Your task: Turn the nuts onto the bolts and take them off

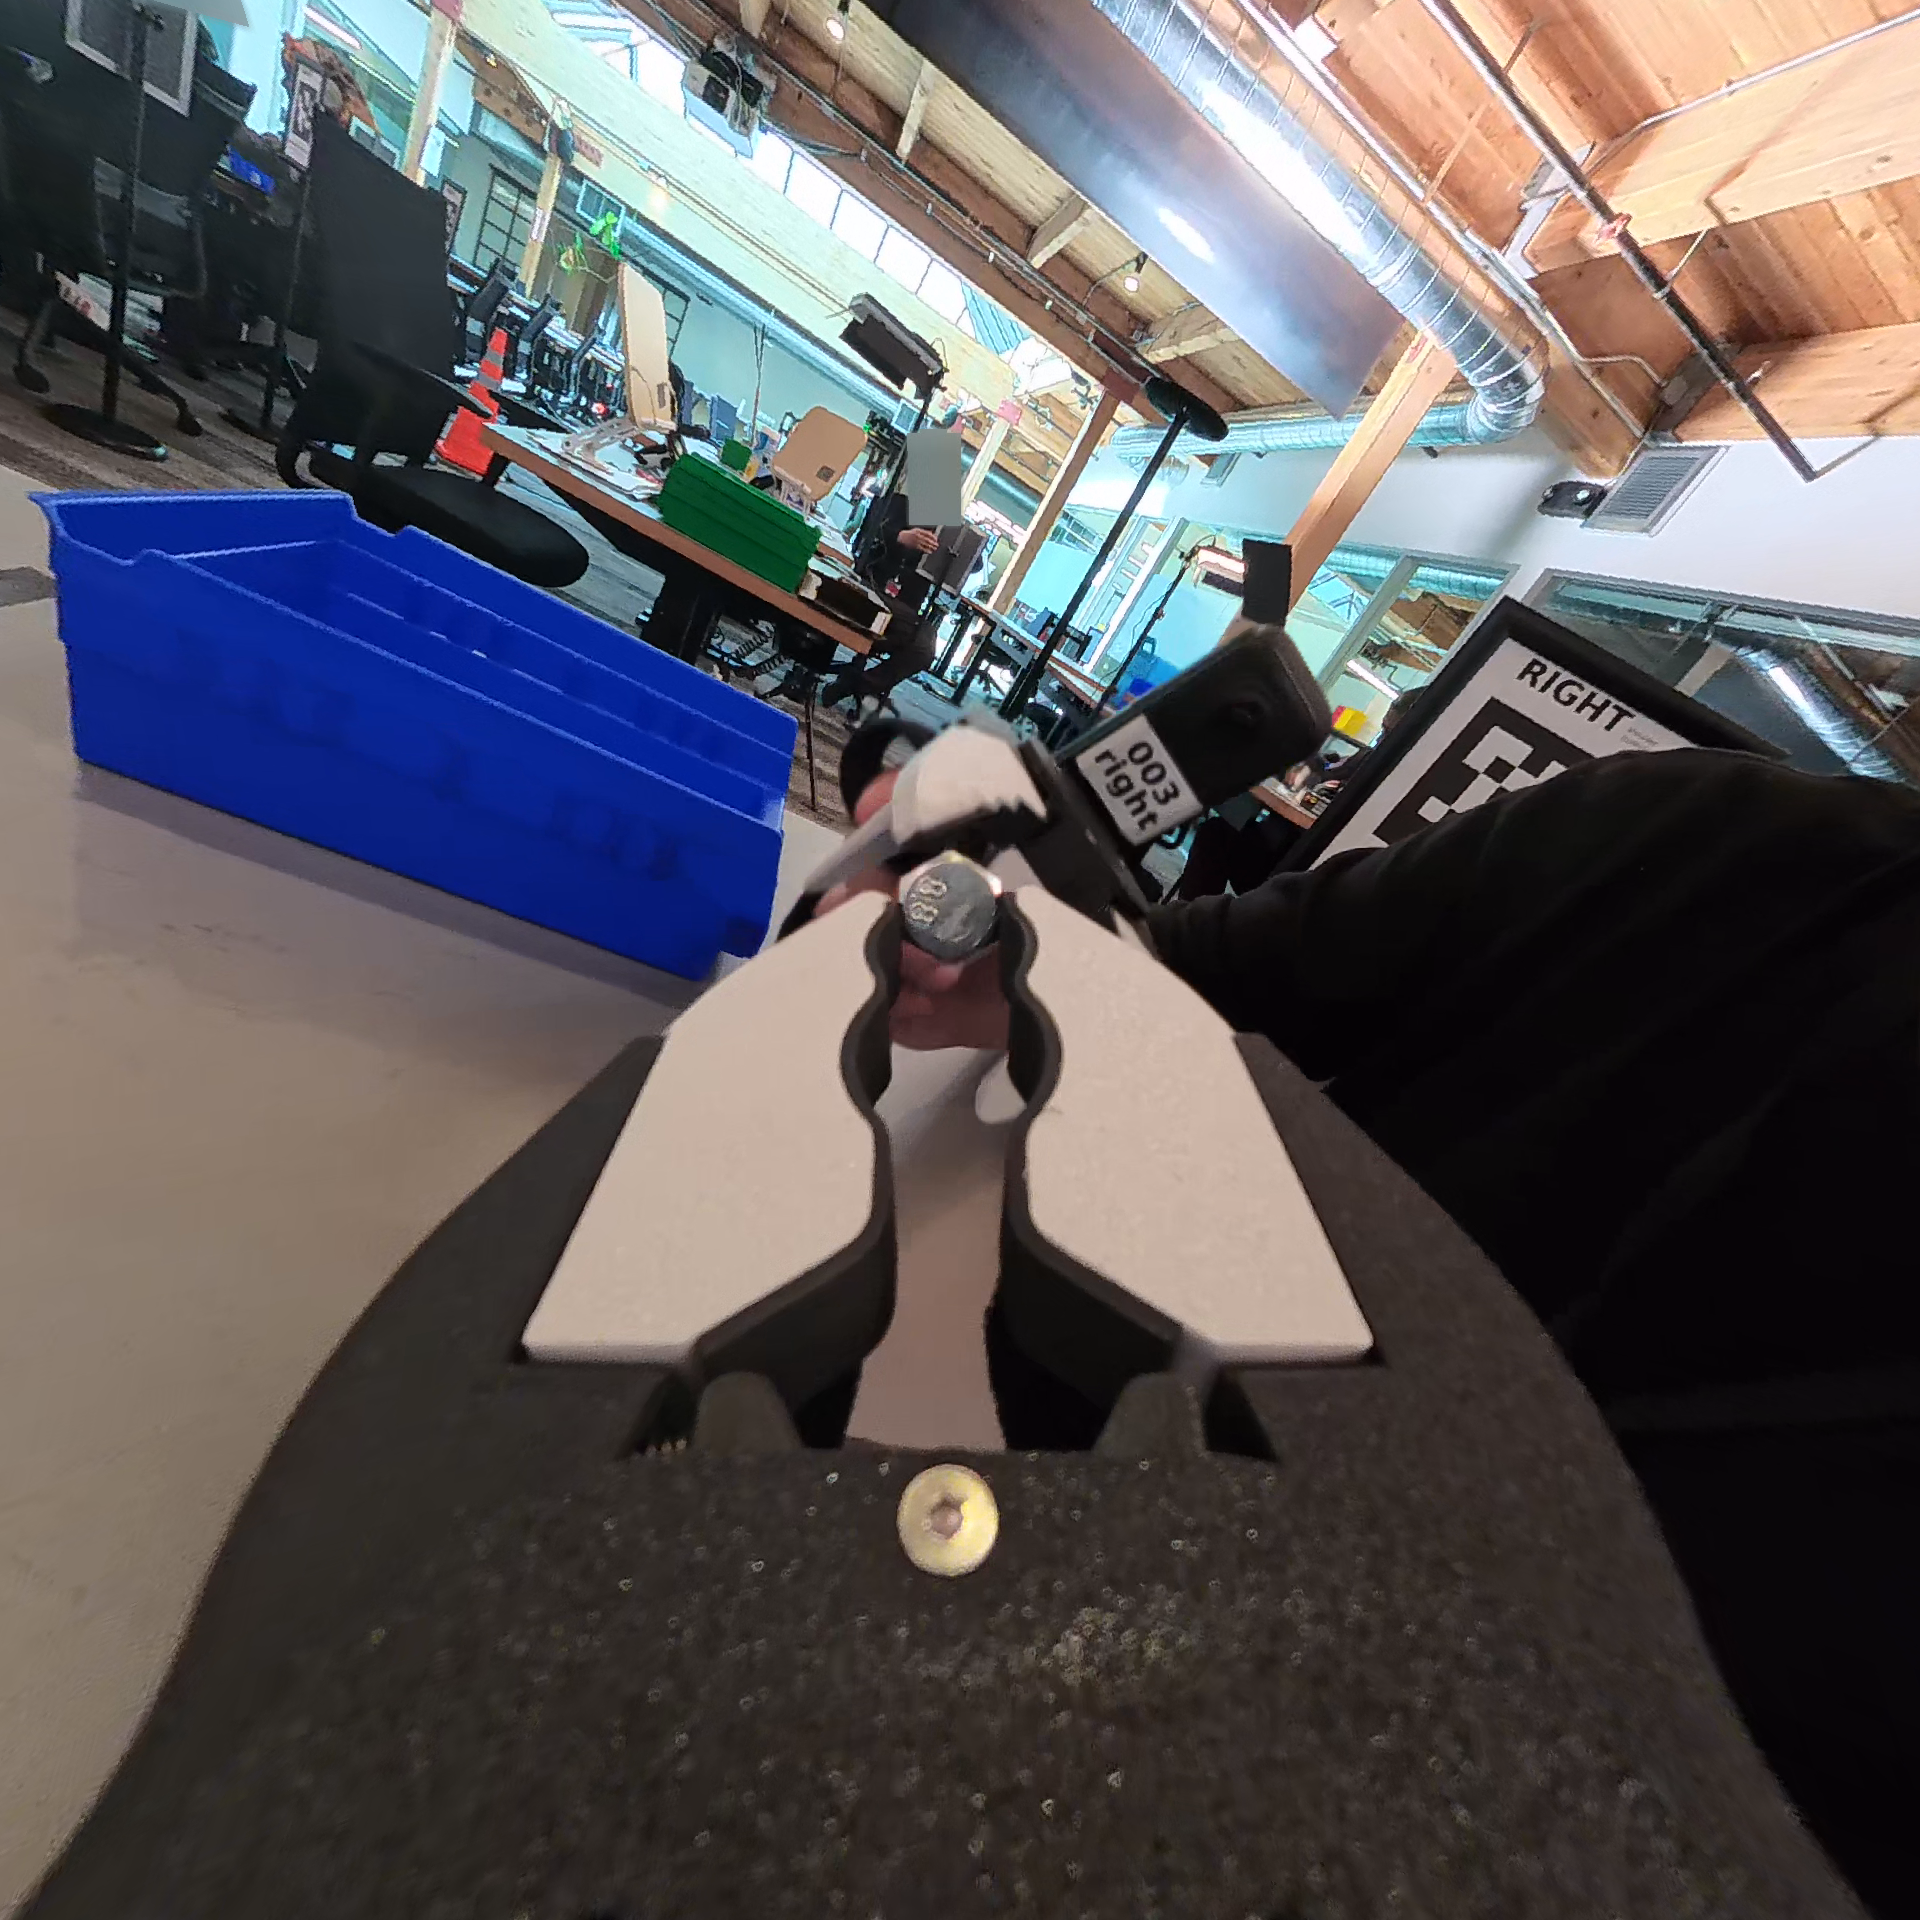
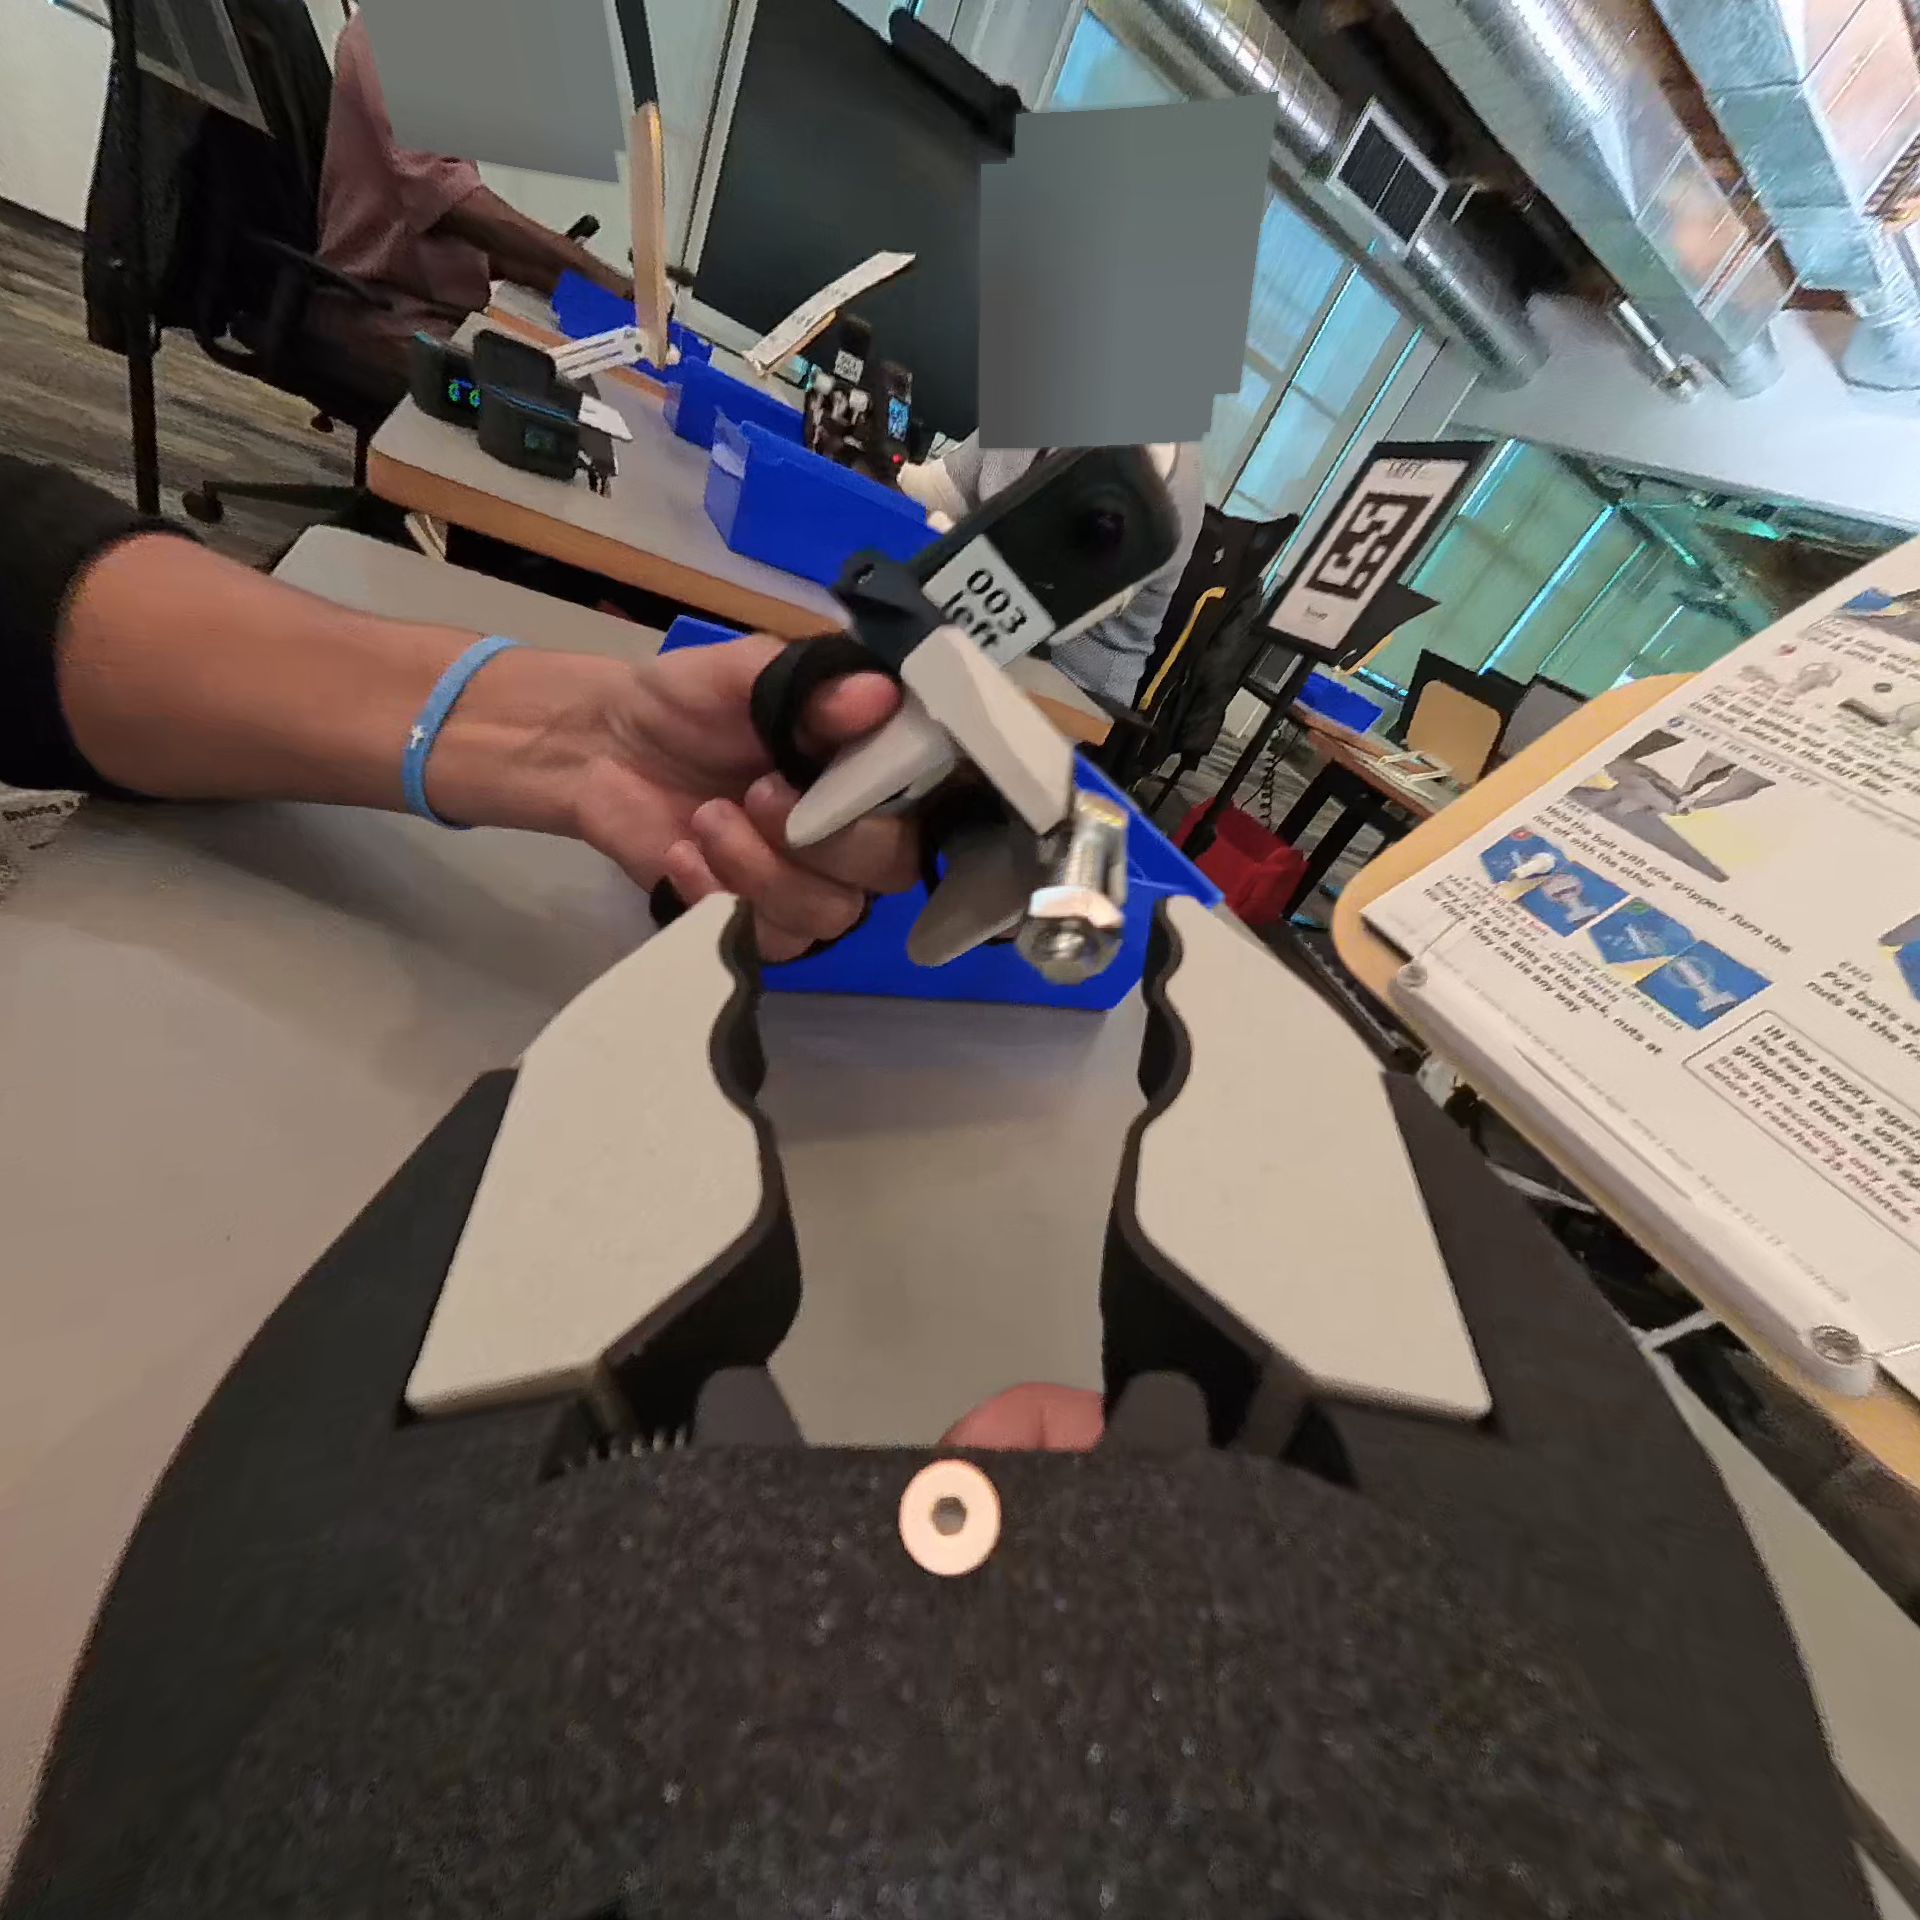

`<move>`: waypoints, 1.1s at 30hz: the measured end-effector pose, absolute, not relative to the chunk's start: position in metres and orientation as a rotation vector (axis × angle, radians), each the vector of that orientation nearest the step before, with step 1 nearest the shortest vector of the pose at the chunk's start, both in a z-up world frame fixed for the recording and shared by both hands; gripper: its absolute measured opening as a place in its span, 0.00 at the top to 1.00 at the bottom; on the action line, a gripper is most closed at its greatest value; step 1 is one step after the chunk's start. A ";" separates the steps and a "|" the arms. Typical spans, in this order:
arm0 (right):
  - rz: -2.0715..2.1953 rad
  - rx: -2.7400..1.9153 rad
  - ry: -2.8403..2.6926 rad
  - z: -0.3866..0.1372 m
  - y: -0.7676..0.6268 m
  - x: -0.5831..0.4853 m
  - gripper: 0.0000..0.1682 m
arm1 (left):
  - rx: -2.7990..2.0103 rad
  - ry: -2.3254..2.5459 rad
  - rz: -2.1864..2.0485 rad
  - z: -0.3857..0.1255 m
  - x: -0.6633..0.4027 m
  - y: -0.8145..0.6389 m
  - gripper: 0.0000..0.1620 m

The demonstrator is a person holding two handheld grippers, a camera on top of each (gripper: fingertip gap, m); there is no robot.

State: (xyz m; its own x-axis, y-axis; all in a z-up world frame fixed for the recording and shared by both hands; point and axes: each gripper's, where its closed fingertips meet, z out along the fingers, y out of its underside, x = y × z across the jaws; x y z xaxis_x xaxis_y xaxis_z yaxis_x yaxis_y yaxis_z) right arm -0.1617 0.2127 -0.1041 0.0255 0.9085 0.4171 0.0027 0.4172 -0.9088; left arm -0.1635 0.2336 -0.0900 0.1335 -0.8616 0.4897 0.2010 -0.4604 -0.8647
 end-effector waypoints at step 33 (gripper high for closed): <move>1.081 -1.117 -1.294 -0.115 0.238 -0.162 0.90 | -1.543 0.687 -1.392 -0.102 -0.155 0.238 0.86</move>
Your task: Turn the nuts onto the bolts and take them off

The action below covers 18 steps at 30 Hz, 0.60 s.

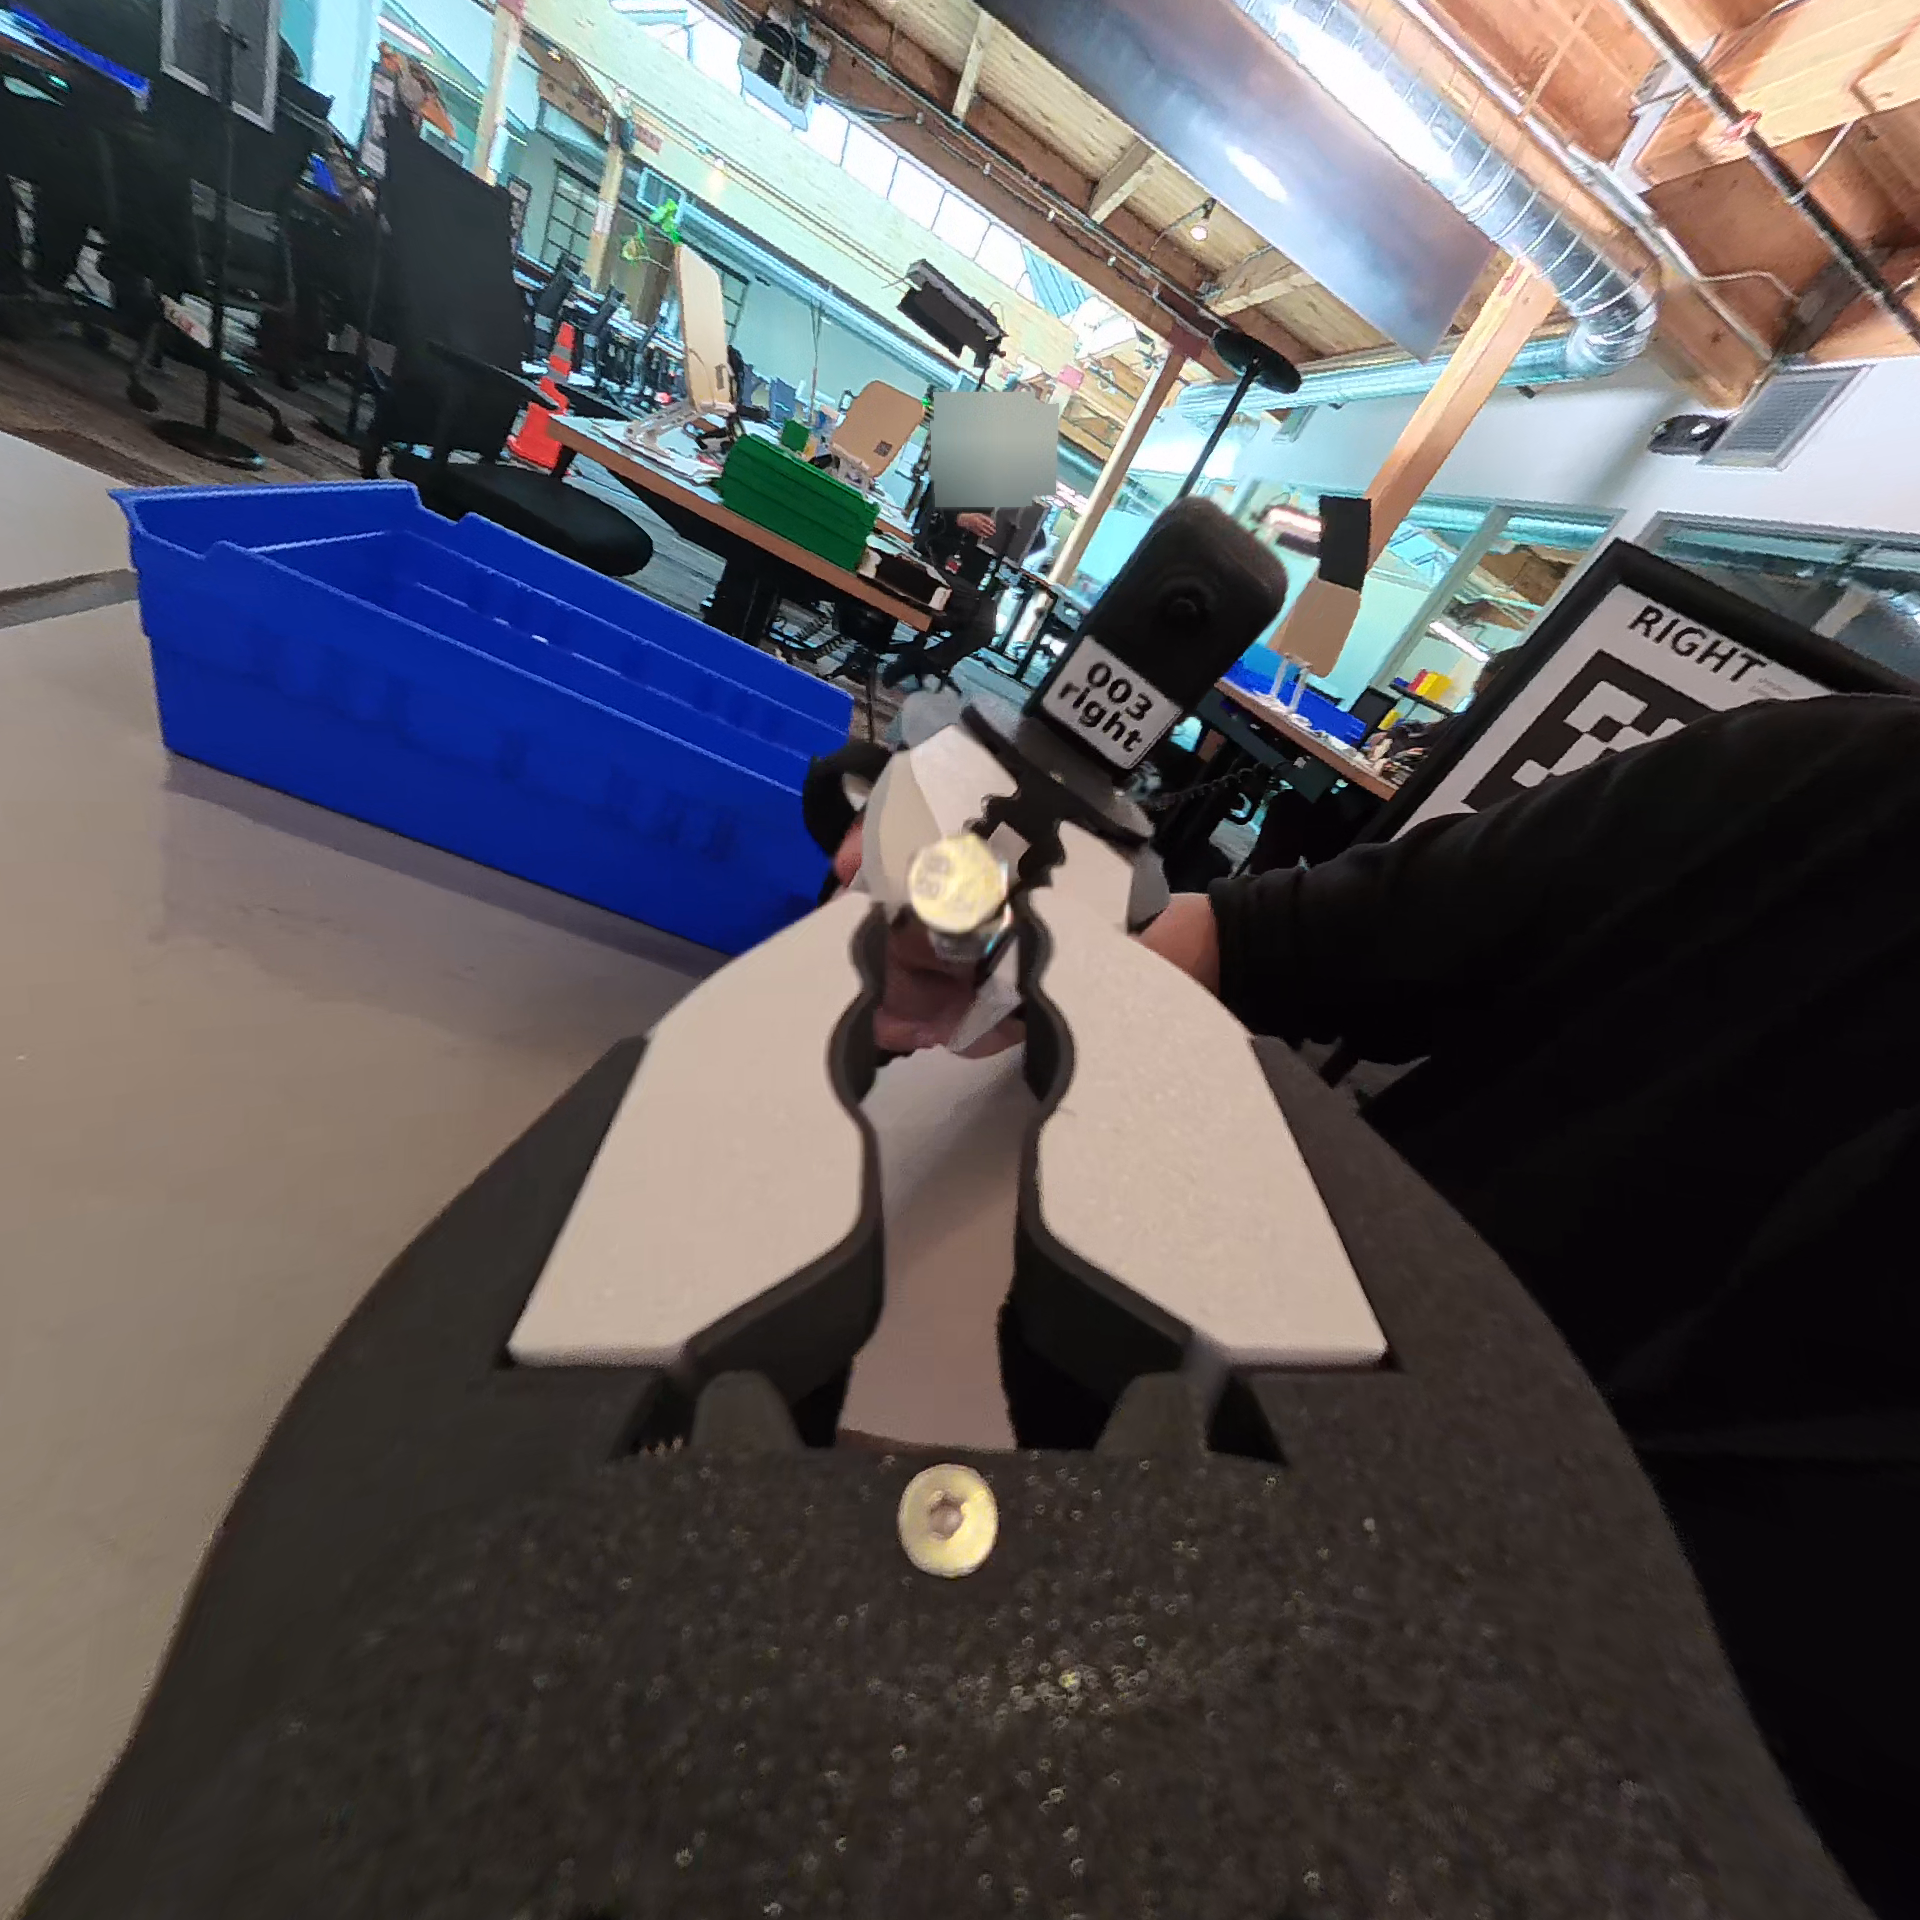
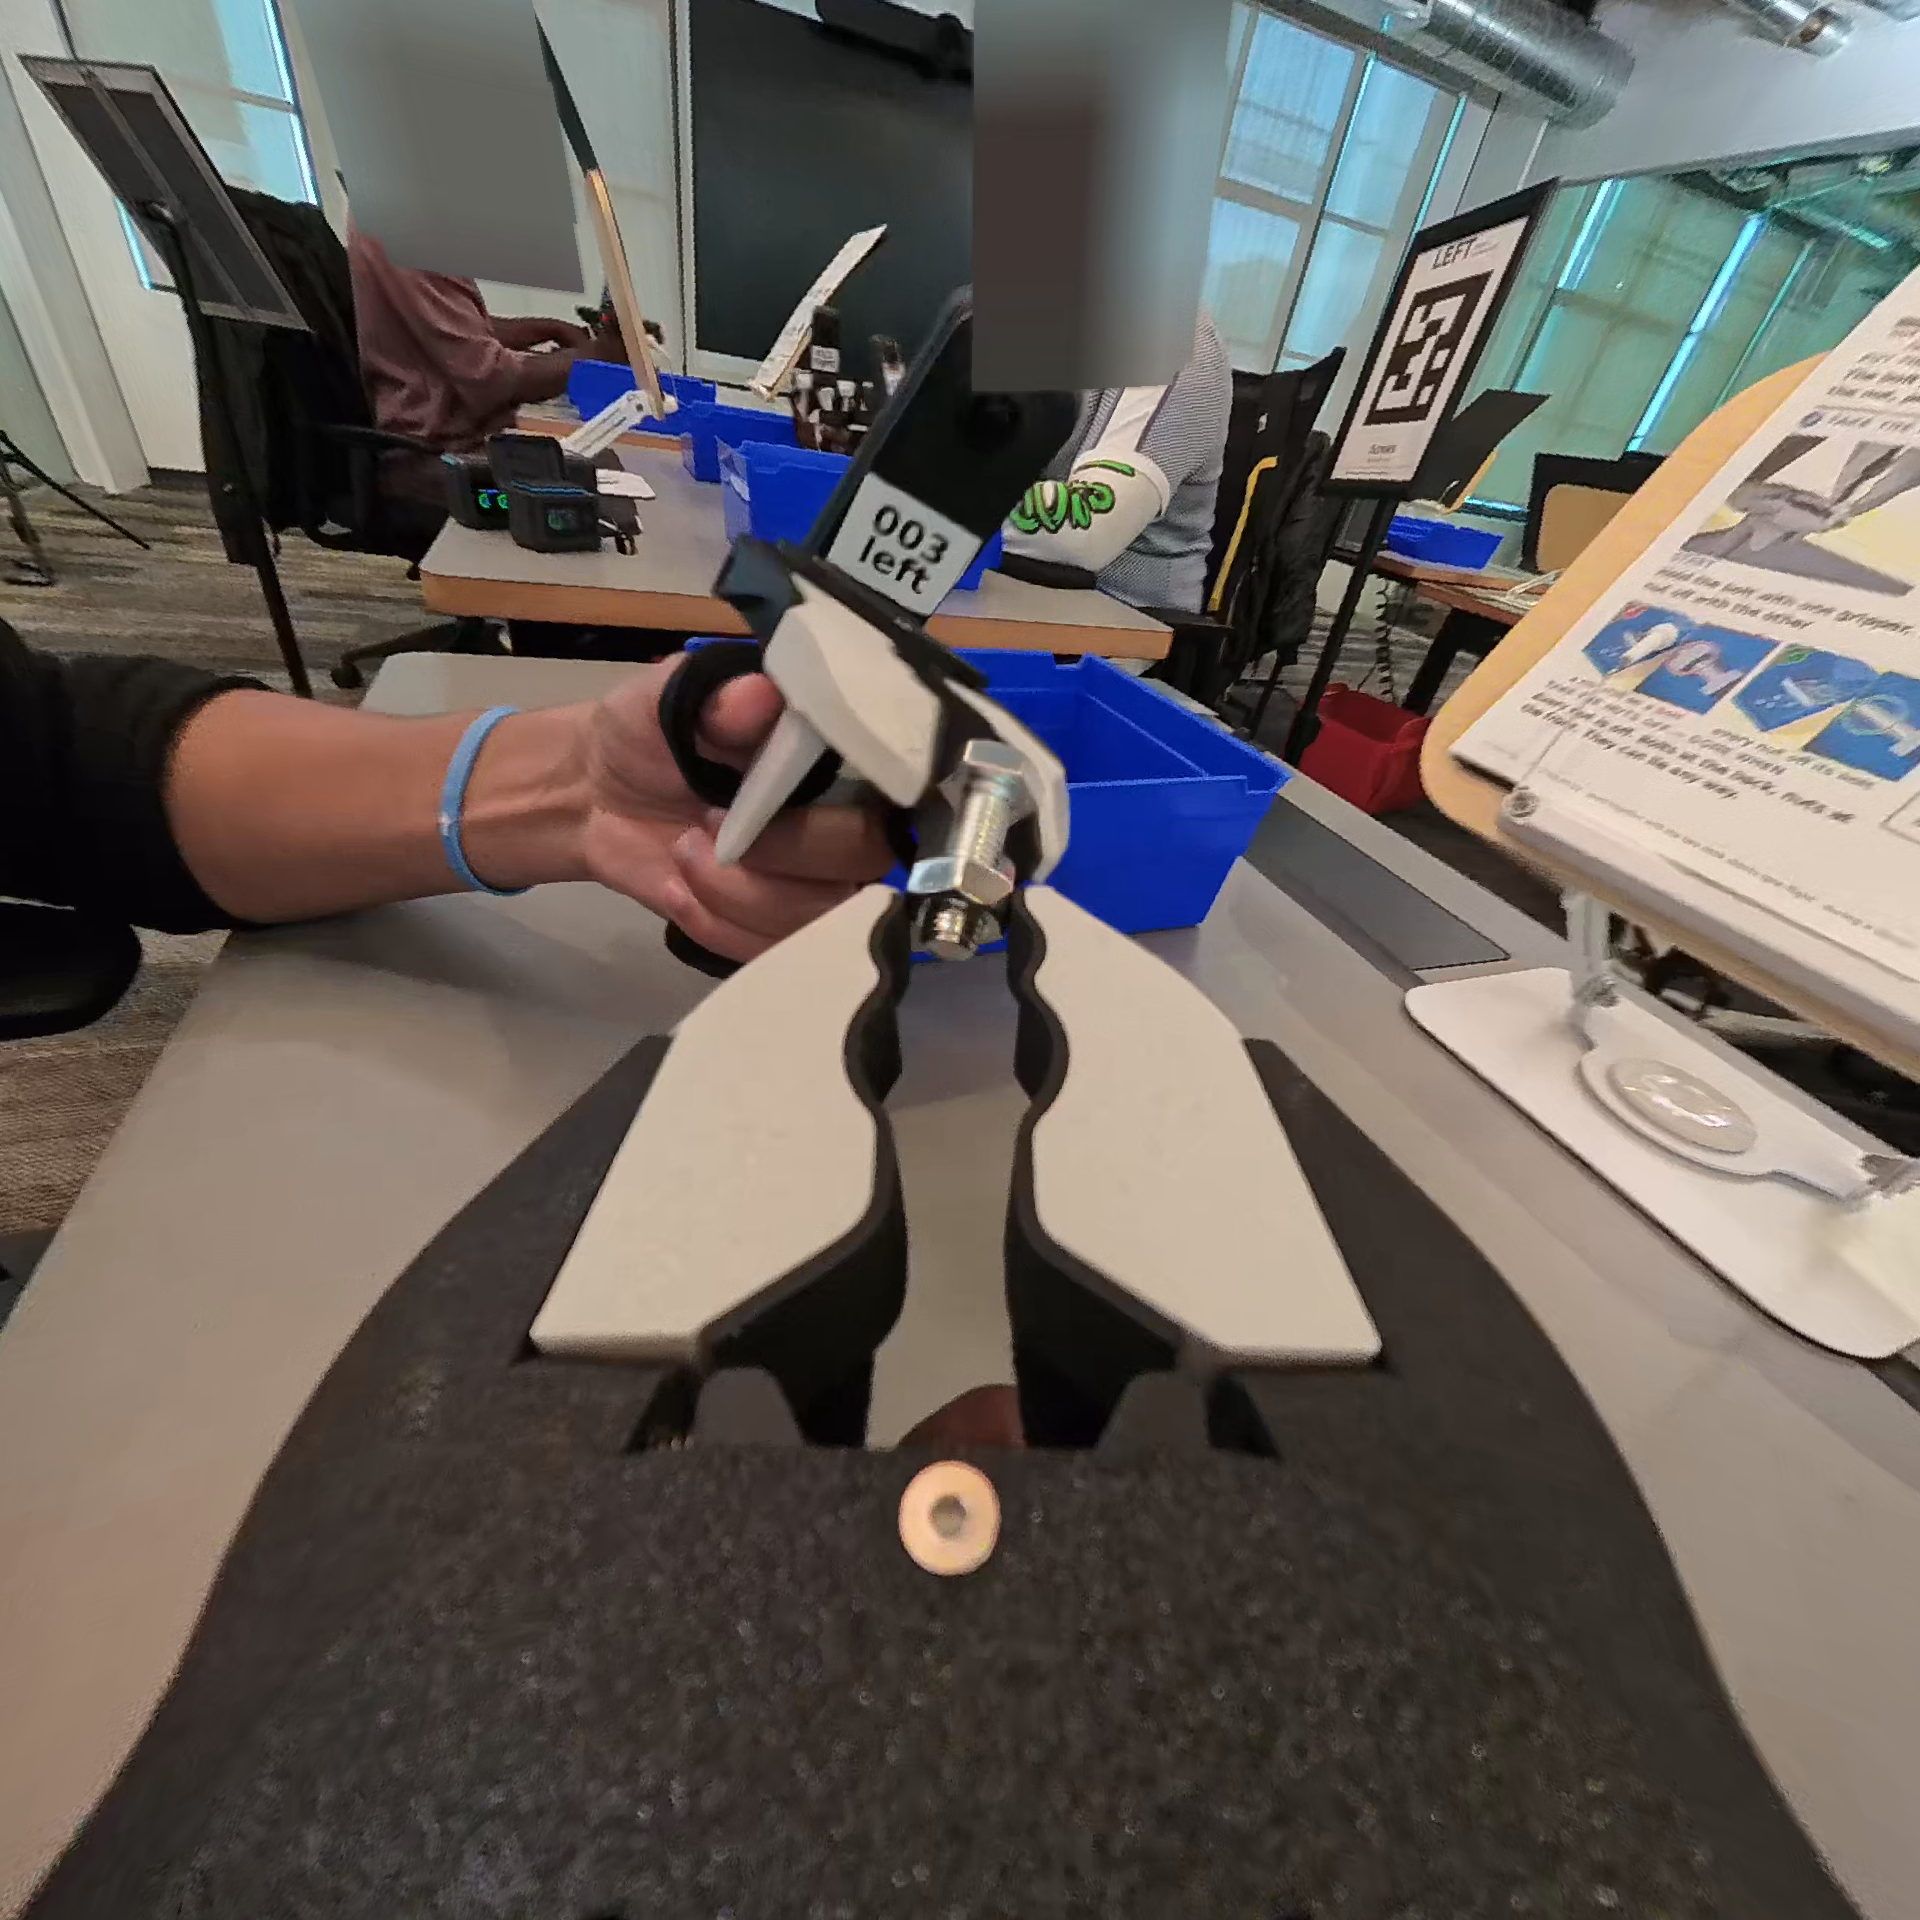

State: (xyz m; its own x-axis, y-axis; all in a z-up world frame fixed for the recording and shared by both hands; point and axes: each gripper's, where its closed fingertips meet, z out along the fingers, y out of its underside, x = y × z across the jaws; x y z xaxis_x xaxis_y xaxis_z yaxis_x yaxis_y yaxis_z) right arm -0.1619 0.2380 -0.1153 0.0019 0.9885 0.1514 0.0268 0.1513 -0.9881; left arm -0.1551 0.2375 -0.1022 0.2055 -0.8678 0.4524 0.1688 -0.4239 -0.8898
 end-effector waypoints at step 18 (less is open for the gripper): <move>-0.038 -2.491 -1.230 -0.204 0.431 0.132 0.89 | -1.759 0.680 -1.234 -0.175 -0.125 0.242 0.67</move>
